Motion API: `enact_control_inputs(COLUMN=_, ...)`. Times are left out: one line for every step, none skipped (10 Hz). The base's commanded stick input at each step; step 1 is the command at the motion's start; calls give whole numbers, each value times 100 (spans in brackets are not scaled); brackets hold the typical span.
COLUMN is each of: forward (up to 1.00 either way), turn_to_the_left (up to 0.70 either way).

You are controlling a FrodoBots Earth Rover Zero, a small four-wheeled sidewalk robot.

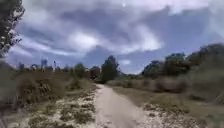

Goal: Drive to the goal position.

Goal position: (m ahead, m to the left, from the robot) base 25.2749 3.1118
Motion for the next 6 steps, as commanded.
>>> enact_control_inputs(forward=85, turn_to_the_left=0)
enact_control_inputs(forward=85, turn_to_the_left=0)
enact_control_inputs(forward=85, turn_to_the_left=0)
enact_control_inputs(forward=85, turn_to_the_left=0)
enact_control_inputs(forward=85, turn_to_the_left=0)
enact_control_inputs(forward=85, turn_to_the_left=0)
